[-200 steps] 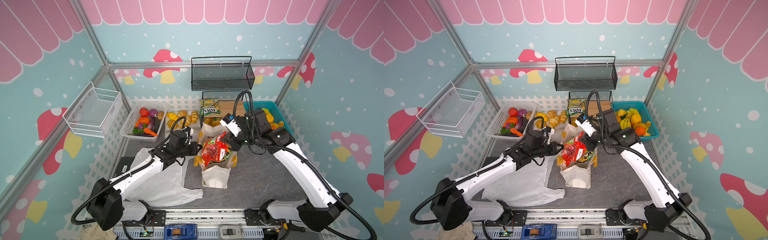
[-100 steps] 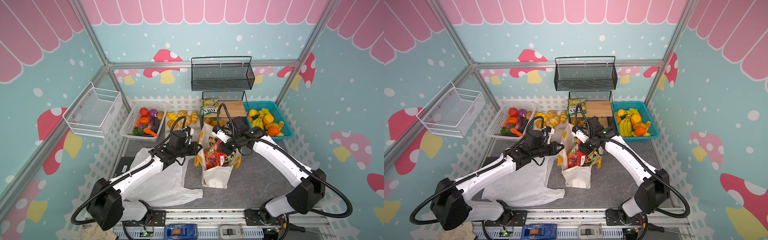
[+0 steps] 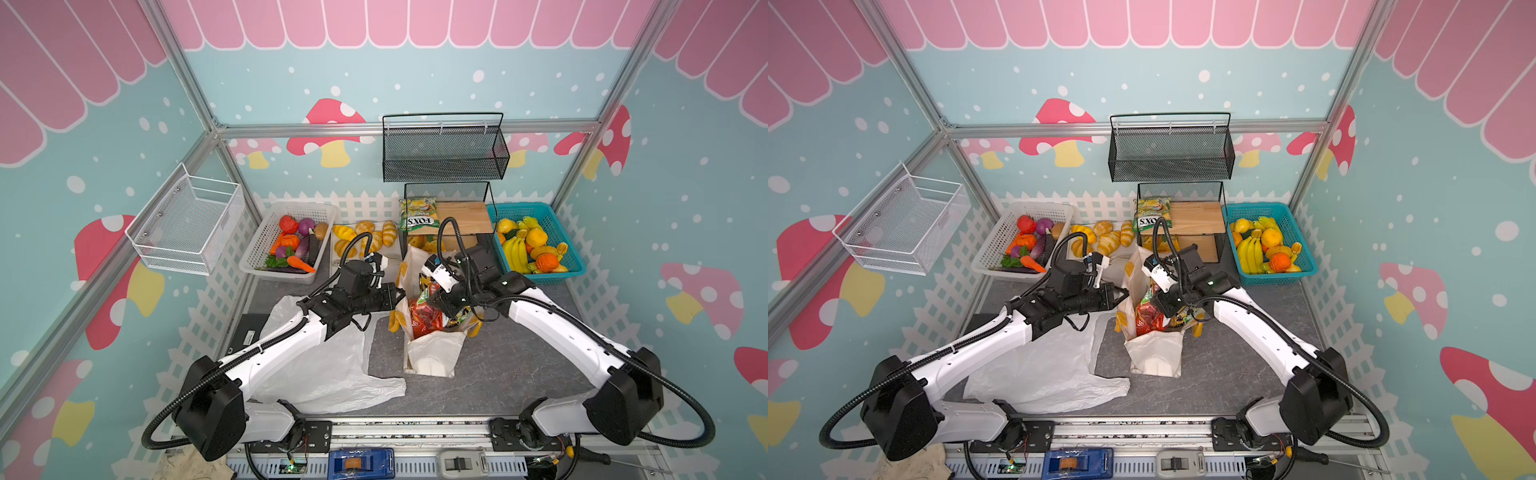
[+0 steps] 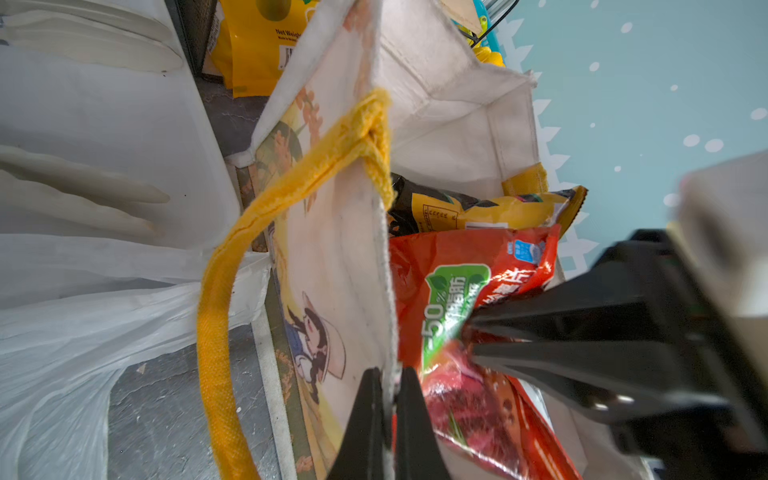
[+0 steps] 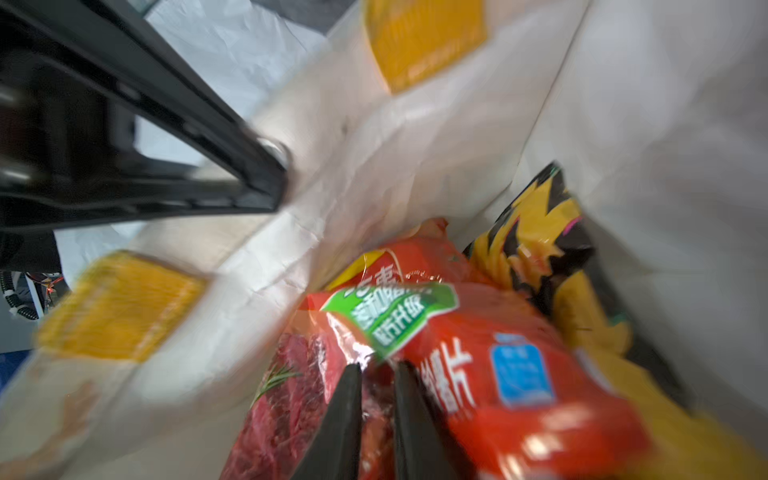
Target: Place the mixed food into the grocery bags and tie them
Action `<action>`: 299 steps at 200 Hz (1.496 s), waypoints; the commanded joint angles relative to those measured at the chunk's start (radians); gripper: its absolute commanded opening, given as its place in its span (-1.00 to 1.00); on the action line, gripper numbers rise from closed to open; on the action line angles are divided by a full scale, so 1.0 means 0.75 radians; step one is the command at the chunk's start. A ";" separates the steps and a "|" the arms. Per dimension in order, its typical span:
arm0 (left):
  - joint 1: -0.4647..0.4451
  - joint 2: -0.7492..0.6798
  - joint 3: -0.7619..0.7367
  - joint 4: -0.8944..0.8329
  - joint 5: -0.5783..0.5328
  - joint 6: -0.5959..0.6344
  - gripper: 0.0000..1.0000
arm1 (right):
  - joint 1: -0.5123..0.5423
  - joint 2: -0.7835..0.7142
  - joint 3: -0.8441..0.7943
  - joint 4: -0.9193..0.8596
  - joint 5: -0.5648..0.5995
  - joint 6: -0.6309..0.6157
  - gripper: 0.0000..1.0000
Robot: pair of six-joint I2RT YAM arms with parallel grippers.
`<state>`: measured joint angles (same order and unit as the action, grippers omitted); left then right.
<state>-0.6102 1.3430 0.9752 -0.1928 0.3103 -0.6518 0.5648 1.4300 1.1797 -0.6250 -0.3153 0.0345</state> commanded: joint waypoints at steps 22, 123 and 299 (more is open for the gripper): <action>0.001 -0.030 0.025 0.046 0.005 -0.016 -1.00 | 0.004 -0.085 0.037 0.020 0.004 0.039 -0.54; -0.002 -0.034 0.018 0.053 0.011 -0.029 -1.00 | -0.401 -0.420 -0.147 -0.110 0.263 0.260 0.10; -0.356 0.338 0.461 0.128 0.029 -0.116 -1.00 | -0.641 -0.294 0.099 -0.210 1.049 0.229 -0.94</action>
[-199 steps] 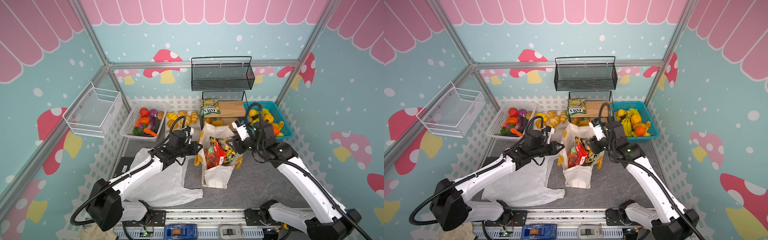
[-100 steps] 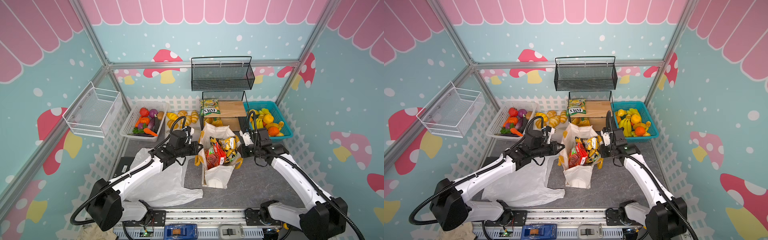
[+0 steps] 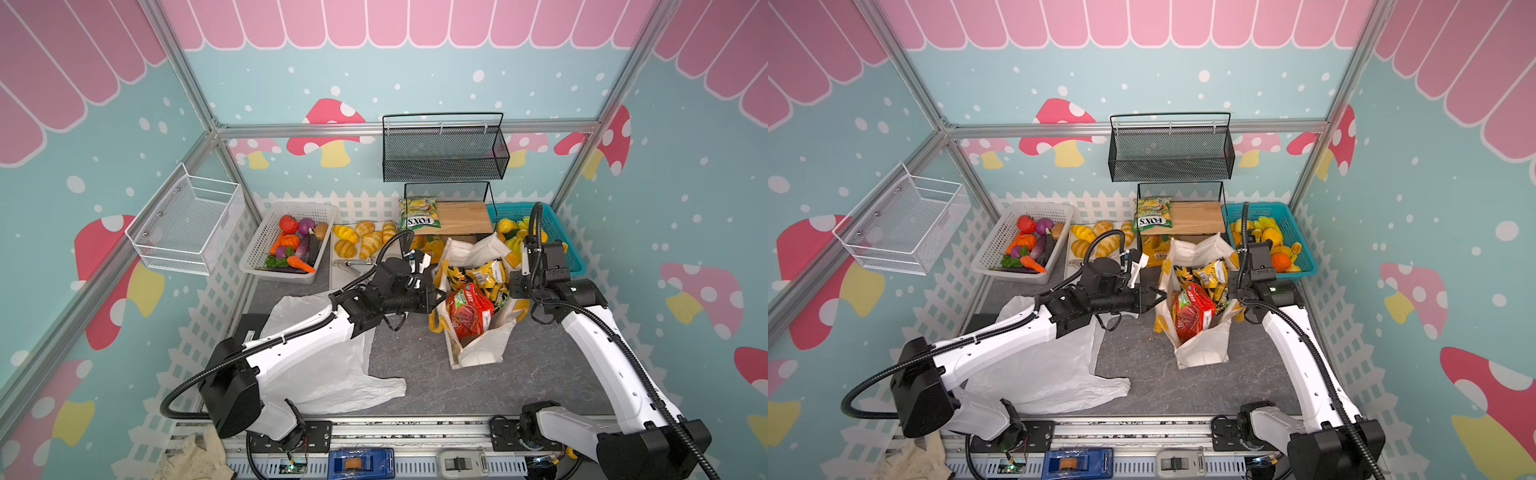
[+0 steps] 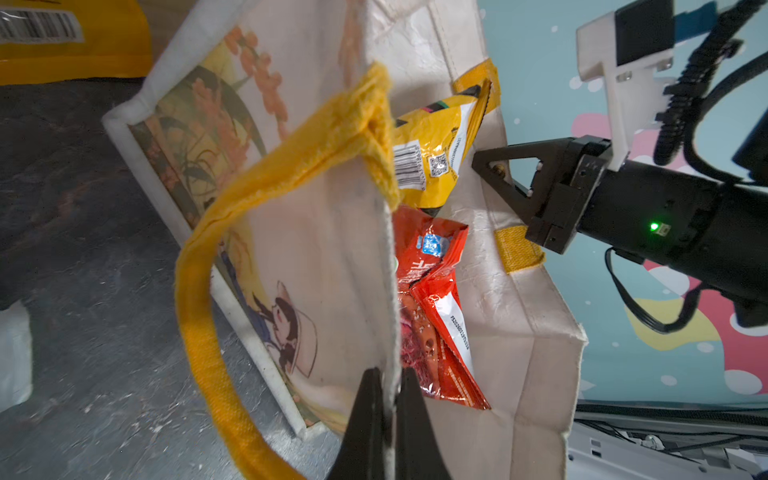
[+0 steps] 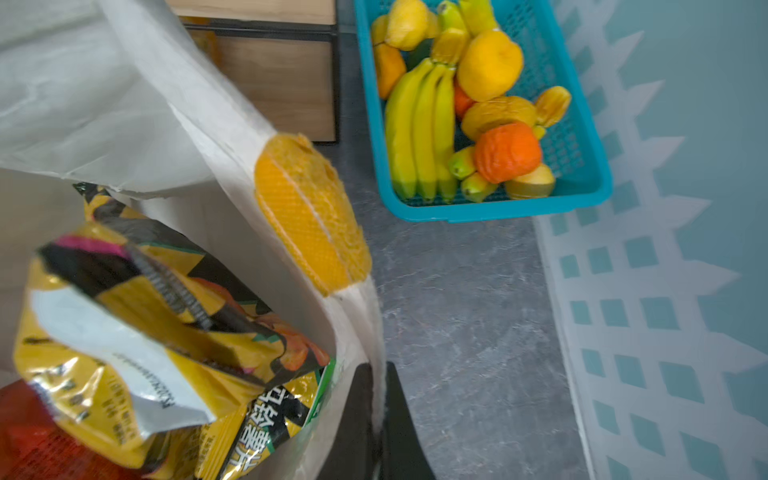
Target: Place the mixed food into the grocery bags and tie them
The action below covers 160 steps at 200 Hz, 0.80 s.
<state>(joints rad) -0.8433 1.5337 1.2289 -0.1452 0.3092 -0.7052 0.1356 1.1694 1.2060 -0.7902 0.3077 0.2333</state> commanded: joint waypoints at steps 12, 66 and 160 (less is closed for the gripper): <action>-0.065 0.144 0.182 0.063 0.048 -0.060 -1.00 | -0.108 0.081 0.091 0.011 0.261 -0.058 -0.94; -0.116 0.324 0.303 0.056 0.063 -0.093 -0.98 | -0.195 0.185 0.086 0.088 0.198 -0.088 -0.89; -0.062 0.204 0.240 -0.022 -0.070 0.066 0.19 | -0.199 0.208 0.145 0.173 0.167 -0.118 -0.03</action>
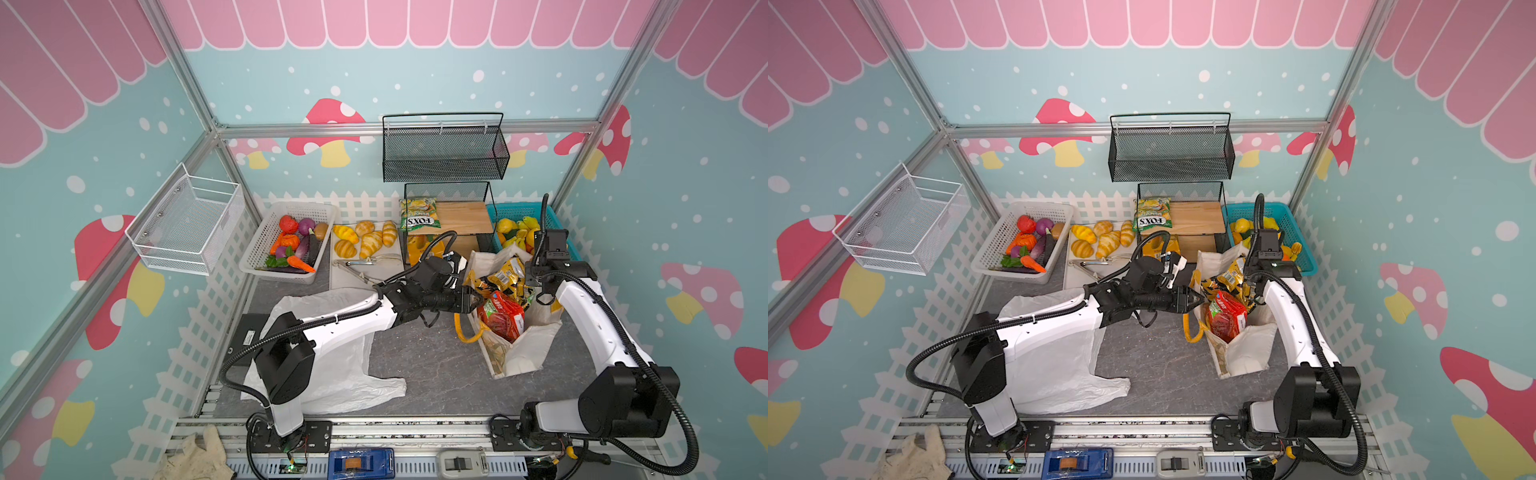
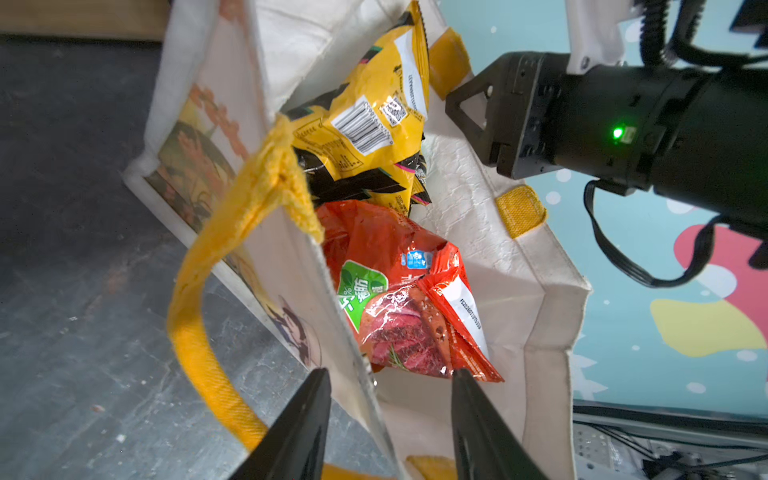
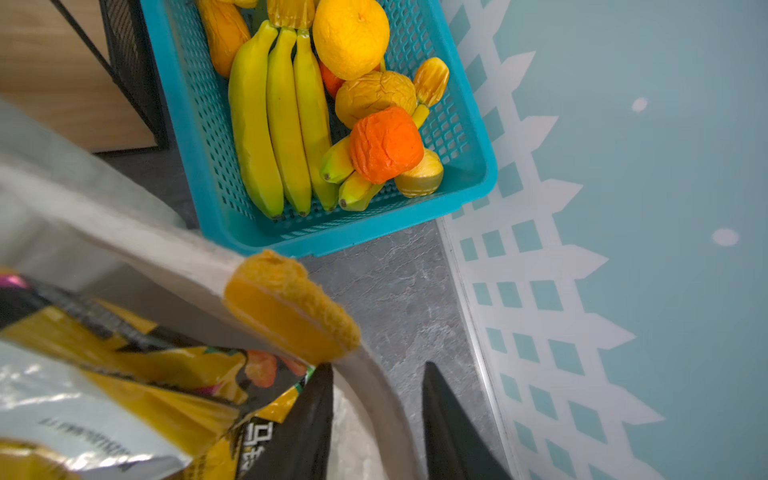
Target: Place the mixed food into the grocery bags and tie them
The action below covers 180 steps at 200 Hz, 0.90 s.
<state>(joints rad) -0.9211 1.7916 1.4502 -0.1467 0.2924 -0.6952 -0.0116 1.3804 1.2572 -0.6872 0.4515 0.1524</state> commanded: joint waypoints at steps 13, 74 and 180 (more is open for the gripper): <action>0.070 -0.237 -0.128 -0.030 -0.065 0.077 0.29 | 0.001 -0.127 0.094 0.037 -0.062 -0.018 0.22; 0.281 -0.753 -0.607 -0.407 -0.526 0.256 0.47 | 0.326 -0.315 0.155 0.109 -0.248 -0.113 0.46; 0.381 -0.516 -0.731 -0.666 -0.704 0.259 0.47 | 0.735 -0.130 -0.016 0.472 -0.723 -0.126 0.49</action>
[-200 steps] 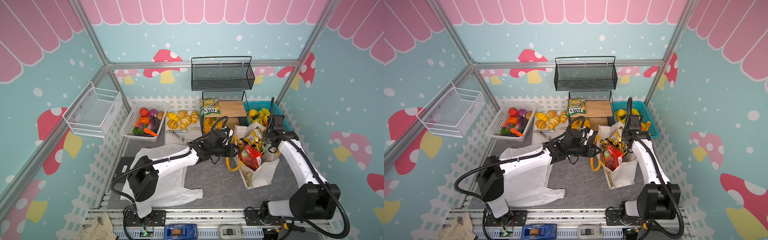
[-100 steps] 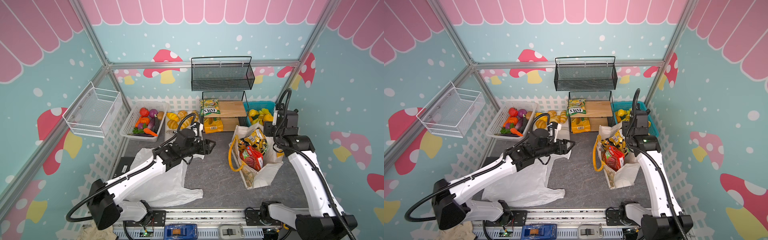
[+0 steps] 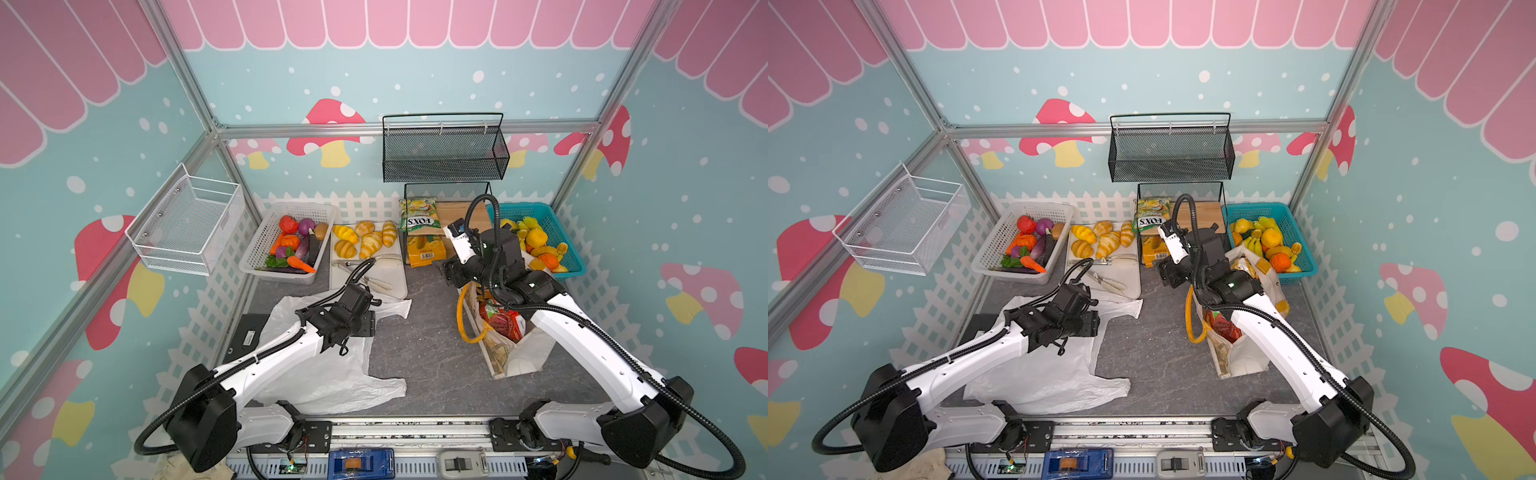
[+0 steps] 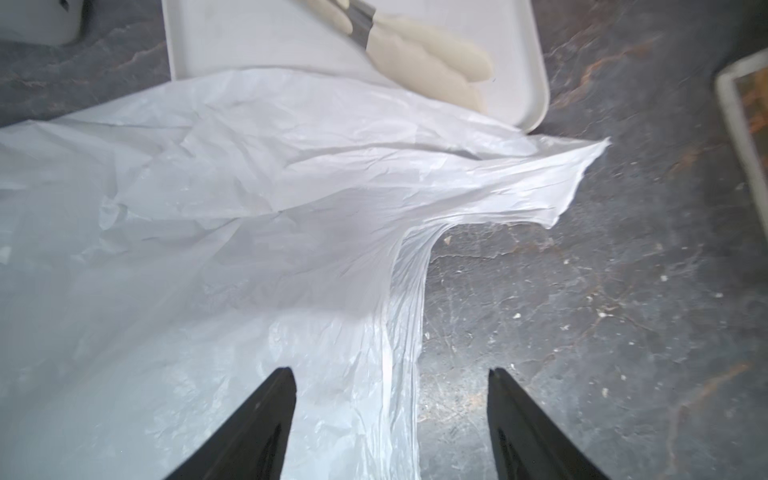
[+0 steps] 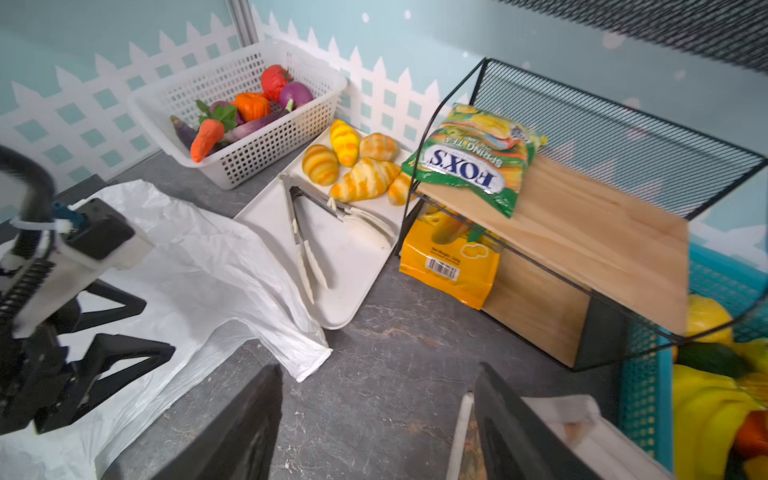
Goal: Place the mixed food into the grocery bags and tie them
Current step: 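Grasp the white plastic bag with the left gripper and lift it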
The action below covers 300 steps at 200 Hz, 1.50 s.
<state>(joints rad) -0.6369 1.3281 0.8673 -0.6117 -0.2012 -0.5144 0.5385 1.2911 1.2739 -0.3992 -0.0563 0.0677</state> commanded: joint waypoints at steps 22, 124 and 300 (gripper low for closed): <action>0.002 0.205 0.085 -0.022 -0.068 0.029 0.42 | 0.002 -0.039 -0.099 0.122 -0.027 -0.019 0.50; 0.002 0.468 0.128 0.120 -0.243 0.025 -0.08 | 0.002 -0.070 -0.193 0.129 -0.015 -0.008 0.49; 0.009 -0.280 0.060 0.327 0.241 -0.366 -1.00 | -0.100 -0.286 -0.268 0.093 -0.195 0.212 0.61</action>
<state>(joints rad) -0.6369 1.2133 0.8890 -0.4232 -0.1387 -0.6331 0.5228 1.1526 1.0912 -0.3260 -0.1505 0.1432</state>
